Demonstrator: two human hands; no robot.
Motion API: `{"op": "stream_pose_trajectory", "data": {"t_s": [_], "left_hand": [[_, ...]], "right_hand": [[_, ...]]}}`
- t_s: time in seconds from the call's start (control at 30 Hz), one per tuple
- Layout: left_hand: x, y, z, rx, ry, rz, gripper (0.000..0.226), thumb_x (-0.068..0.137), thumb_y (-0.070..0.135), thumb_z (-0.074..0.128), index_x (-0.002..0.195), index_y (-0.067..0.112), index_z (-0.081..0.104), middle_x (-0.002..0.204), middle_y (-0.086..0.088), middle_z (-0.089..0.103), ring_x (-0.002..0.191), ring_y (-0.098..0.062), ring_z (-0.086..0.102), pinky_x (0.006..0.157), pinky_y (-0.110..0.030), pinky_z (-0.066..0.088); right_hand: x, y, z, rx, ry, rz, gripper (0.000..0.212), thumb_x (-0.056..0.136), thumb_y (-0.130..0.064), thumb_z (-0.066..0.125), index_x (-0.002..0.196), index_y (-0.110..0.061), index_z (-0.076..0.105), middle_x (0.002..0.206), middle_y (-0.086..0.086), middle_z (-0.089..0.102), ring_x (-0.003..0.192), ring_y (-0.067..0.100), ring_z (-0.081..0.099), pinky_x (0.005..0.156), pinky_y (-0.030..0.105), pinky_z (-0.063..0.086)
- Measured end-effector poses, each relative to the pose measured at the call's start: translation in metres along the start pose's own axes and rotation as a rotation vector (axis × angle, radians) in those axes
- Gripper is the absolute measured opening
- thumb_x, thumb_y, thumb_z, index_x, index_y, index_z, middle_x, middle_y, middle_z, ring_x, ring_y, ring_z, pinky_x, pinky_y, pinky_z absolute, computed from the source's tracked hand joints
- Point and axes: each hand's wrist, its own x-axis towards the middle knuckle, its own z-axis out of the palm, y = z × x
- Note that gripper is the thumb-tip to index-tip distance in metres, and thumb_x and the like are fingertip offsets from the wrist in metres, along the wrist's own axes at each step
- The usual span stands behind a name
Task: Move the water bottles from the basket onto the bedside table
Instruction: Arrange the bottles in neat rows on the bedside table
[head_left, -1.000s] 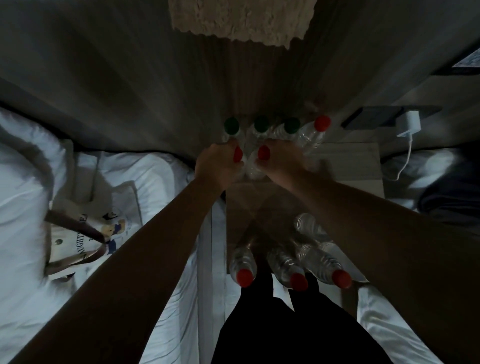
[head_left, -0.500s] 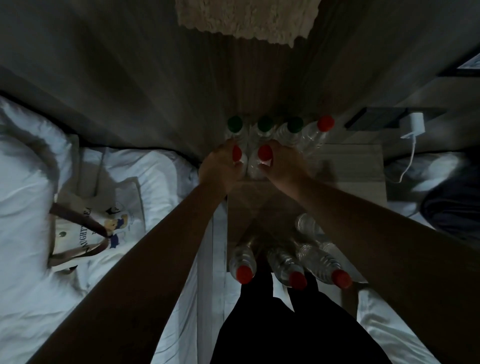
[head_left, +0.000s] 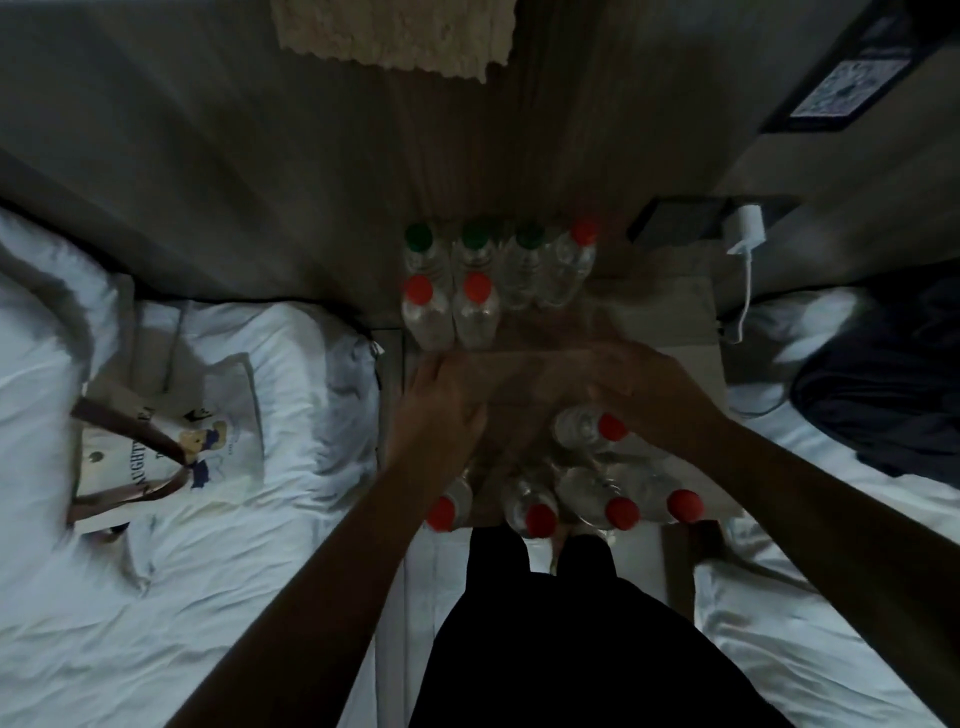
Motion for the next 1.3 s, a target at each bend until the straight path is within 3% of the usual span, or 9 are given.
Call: {"op": "stream_pose_trajectory", "data": {"t_s": [0.1, 0.17, 0.4, 0.5, 0.53, 0.63, 0.73, 0.9, 1.3], "left_hand": [[-0.013, 0.025, 0.017, -0.076, -0.087, 0.058, 0.055, 0.08, 0.05, 0.042, 0.124, 0.018, 0.049, 0.122, -0.008, 0.057, 0.109, -0.025, 0.057, 0.09, -0.042, 0.05], [-0.018, 0.043, 0.028, -0.098, -0.135, 0.051, 0.053, 0.083, 0.048, 0.051, 0.128, 0.021, 0.046, 0.127, -0.005, 0.055, 0.113, -0.023, 0.055, 0.092, -0.045, 0.05], [-0.027, 0.097, 0.055, -0.138, -0.233, 0.033, 0.054, 0.088, 0.035, 0.061, 0.135, 0.022, 0.04, 0.13, -0.007, 0.055, 0.115, -0.026, 0.056, 0.095, -0.043, 0.048], [-0.026, 0.109, 0.07, -0.131, -0.254, 0.02, 0.051, 0.087, 0.036, 0.061, 0.133, 0.026, 0.04, 0.126, -0.007, 0.06, 0.112, -0.027, 0.059, 0.093, -0.047, 0.05], [-0.025, 0.112, 0.073, -0.08, -0.267, 0.019, 0.05, 0.089, 0.034, 0.059, 0.134, 0.026, 0.039, 0.126, -0.007, 0.059, 0.112, -0.027, 0.058, 0.093, -0.047, 0.049], [-0.022, 0.119, 0.08, 0.016, -0.285, 0.007, 0.049, 0.093, 0.029, 0.054, 0.138, 0.022, 0.036, 0.131, -0.009, 0.055, 0.114, -0.03, 0.057, 0.094, -0.044, 0.048], [-0.021, 0.122, 0.084, 0.046, -0.26, 0.002, 0.049, 0.092, 0.032, 0.053, 0.138, 0.024, 0.038, 0.131, -0.007, 0.055, 0.115, -0.029, 0.057, 0.094, -0.042, 0.048], [-0.023, 0.121, 0.09, 0.054, -0.204, -0.017, 0.049, 0.09, 0.04, 0.054, 0.136, 0.026, 0.042, 0.125, -0.007, 0.06, 0.11, -0.028, 0.058, 0.089, -0.038, 0.047], [-0.026, 0.118, 0.089, 0.07, -0.133, 0.001, 0.035, 0.088, 0.045, 0.056, 0.117, 0.025, 0.053, 0.107, -0.003, 0.067, 0.098, -0.024, 0.063, 0.084, -0.033, 0.046]], "right_hand": [[-0.033, 0.02, -0.013, -0.025, -0.03, 0.062, 0.039, 0.098, -0.019, 0.051, 0.135, -0.007, 0.048, 0.138, 0.014, 0.052, 0.124, 0.029, 0.051, 0.1, 0.027, 0.031], [-0.05, 0.037, -0.016, 0.004, -0.03, 0.1, 0.043, 0.095, -0.019, 0.055, 0.136, -0.008, 0.047, 0.14, 0.012, 0.05, 0.125, 0.027, 0.049, 0.098, 0.025, 0.032], [-0.079, 0.069, -0.016, 0.017, -0.071, 0.165, 0.036, 0.092, -0.025, 0.059, 0.124, -0.008, 0.056, 0.123, 0.011, 0.06, 0.107, 0.022, 0.059, 0.082, 0.018, 0.034], [-0.075, 0.079, -0.009, 0.025, -0.121, 0.198, 0.027, 0.093, -0.022, 0.056, 0.116, -0.008, 0.058, 0.108, 0.007, 0.063, 0.094, 0.015, 0.059, 0.07, 0.004, 0.035], [-0.073, 0.082, -0.007, 0.022, -0.14, 0.21, 0.029, 0.092, -0.023, 0.056, 0.117, -0.007, 0.058, 0.109, 0.008, 0.063, 0.098, 0.02, 0.06, 0.071, 0.004, 0.036], [-0.071, 0.086, -0.002, 0.01, -0.152, 0.19, 0.038, 0.09, -0.028, 0.056, 0.124, -0.012, 0.055, 0.117, 0.008, 0.062, 0.109, 0.027, 0.058, 0.087, 0.028, 0.044], [-0.07, 0.088, 0.001, 0.066, -0.118, 0.163, 0.032, 0.088, -0.033, 0.06, 0.115, -0.015, 0.058, 0.102, 0.001, 0.062, 0.102, 0.023, 0.062, 0.078, 0.017, 0.045], [-0.067, 0.088, 0.004, 0.052, -0.084, 0.115, 0.038, 0.086, -0.04, 0.063, 0.113, -0.014, 0.058, 0.108, 0.007, 0.065, 0.099, 0.023, 0.062, 0.088, 0.041, 0.05], [-0.064, 0.095, 0.012, 0.095, -0.097, 0.191, 0.038, 0.084, -0.039, 0.066, 0.11, -0.011, 0.061, 0.105, 0.009, 0.067, 0.097, 0.027, 0.063, 0.088, 0.046, 0.05]]}}
